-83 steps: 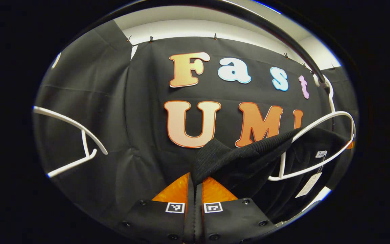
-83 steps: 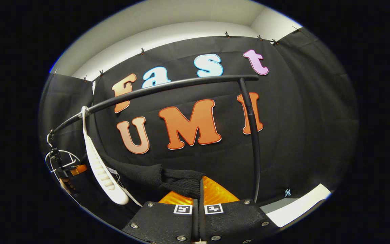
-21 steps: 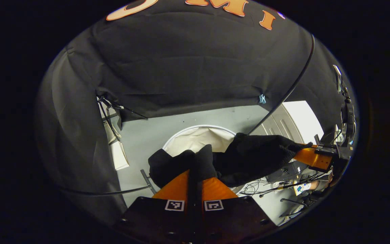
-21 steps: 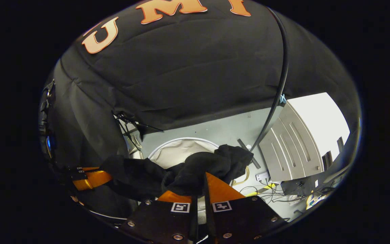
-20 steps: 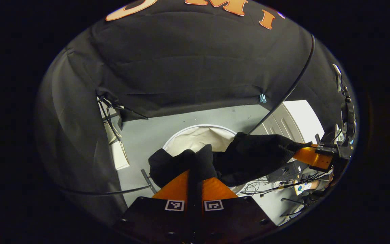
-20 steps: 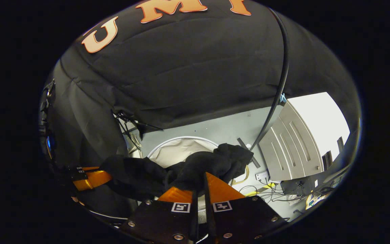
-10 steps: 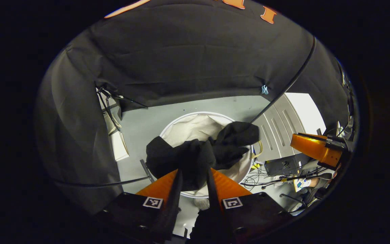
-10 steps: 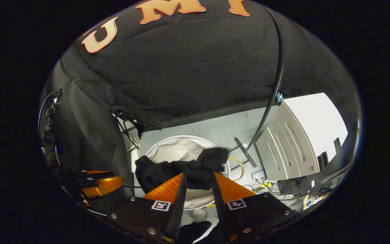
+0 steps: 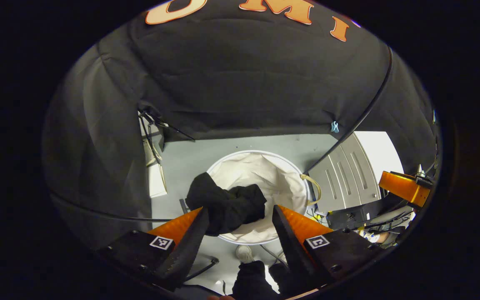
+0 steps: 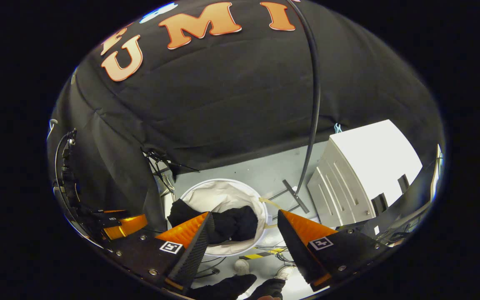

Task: Grasp the clothes on the hanger with both hands and then place them into the laundry hamper below.

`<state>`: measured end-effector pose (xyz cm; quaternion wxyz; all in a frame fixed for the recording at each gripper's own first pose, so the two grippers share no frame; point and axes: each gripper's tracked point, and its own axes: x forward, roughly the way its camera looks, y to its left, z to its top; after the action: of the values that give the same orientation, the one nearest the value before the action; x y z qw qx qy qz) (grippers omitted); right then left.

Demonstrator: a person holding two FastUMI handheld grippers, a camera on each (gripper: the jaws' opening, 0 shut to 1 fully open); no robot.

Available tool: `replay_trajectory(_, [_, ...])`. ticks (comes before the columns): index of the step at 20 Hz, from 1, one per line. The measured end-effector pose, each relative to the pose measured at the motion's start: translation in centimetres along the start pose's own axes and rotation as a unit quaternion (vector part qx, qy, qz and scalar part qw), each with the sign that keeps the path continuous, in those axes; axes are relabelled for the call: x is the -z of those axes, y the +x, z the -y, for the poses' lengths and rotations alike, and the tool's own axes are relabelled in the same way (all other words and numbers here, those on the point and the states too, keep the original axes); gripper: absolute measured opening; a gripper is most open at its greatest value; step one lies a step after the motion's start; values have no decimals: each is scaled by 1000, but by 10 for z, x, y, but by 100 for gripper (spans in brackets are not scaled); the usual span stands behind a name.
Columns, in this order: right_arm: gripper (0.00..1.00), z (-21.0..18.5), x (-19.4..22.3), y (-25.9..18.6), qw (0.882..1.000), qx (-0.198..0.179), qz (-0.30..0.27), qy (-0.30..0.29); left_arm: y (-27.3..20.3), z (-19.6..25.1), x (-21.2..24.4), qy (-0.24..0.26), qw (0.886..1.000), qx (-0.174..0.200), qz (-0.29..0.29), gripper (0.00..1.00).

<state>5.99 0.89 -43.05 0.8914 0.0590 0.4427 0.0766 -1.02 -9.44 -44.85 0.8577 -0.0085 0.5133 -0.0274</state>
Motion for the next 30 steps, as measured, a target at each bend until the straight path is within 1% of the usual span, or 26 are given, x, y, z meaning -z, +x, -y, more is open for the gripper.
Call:
replay_trajectory(1, [95, 8, -9, -11, 1000, 2, 8, -6, -10, 1, -3, -3, 1000, -4, 11, 98])
replay_trajectory(3, [95, 23, -25, -34, 1000, 1, 23, -16, -31, 4, -15, -15, 999, -11, 36, 100])
replay_trajectory(4, [95, 28, -34, -45, 999, 0, 33, -19, -42, 6, -21, -21, 998, -13, 52, 98])
replay_trajectory(8, [95, 41, -60, -92, 997, -10, 62, -32, -93, 7, -40, -47, 993, -28, 105, 98])
replay_trajectory(12, [94, 58, -82, -141, 994, -15, 94, -53, -146, 11, -55, -73, 983, -43, 162, 98])
replay_trajectory(14, [94, 63, -96, -165, 992, -16, 113, -60, -180, 13, -62, -75, 978, -48, 189, 98])
replay_trajectory(15, [94, 62, -104, -179, 990, -21, 126, -62, -196, 16, -65, -73, 975, -50, 203, 100])
replay_trajectory(16, [94, 59, -112, -193, 988, -26, 139, -63, -214, 19, -68, -71, 972, -53, 217, 98])
replay_trajectory(19, [94, 58, -139, -238, 981, -40, 180, -67, -259, 27, -81, -68, 962, -59, 257, 98])
replay_trajectory(21, [94, 58, -155, -266, 974, -45, 210, -73, -285, 31, -92, -70, 953, -63, 288, 98])
replay_trajectory(23, [94, 55, -168, -294, 966, -51, 240, -84, -320, 31, -105, -65, 941, -73, 323, 98])
replay_trajectory(24, [100, 53, -176, -308, 961, -53, 254, -90, -335, 32, -110, -63, 934, -77, 342, 98])
replay_trajectory(27, [100, 47, -198, -352, 946, -63, 300, -101, -381, 33, -127, -63, 911, -94, 396, 98])
replay_trajectory(28, [100, 44, -203, -365, 941, -67, 315, -102, -395, 33, -132, -62, 902, -100, 415, 100])
replay_trajectory(29, [100, 42, -209, -379, 936, -71, 329, -104, -409, 35, -136, -58, 896, -101, 428, 98])
replay_trajectory(30, [100, 39, -208, -402, 931, -73, 343, -106, -422, 30, -136, -55, 892, -104, 437, 100])
